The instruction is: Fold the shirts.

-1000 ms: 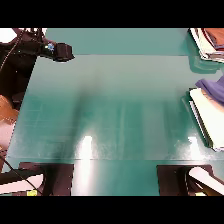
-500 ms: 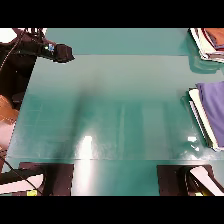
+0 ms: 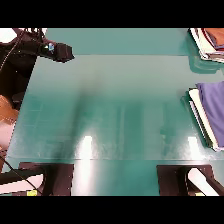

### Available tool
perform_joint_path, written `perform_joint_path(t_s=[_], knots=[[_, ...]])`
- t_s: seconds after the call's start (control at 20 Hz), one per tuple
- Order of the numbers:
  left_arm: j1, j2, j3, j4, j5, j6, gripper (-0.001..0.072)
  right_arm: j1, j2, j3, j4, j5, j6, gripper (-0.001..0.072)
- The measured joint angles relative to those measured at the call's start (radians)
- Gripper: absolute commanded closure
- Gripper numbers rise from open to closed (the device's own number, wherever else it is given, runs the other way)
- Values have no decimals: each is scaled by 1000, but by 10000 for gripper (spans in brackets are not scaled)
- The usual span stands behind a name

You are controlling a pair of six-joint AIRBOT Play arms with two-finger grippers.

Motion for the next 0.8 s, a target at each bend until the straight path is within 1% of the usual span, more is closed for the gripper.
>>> perform_joint_path(t_s=[0.05,0.15,0.25,0.4,0.5,0.8], knots=[[0,0,0,0,3,0,678,84,-1,9,4,-34,0,200],[0,0,0,0,6,0,678,245,-9,20,13,-101,-1,459],[0,0,0,0,8,0,678,378,-22,26,17,-158,-2,690],[0,0,0,0,9,0,678,522,-51,31,21,-205,-2,691],[0,0,0,0,10,0,678,578,-70,32,22,-219,-2,691],[0,0,0,0,10,0,678,639,-100,32,24,-239,-3,691]])
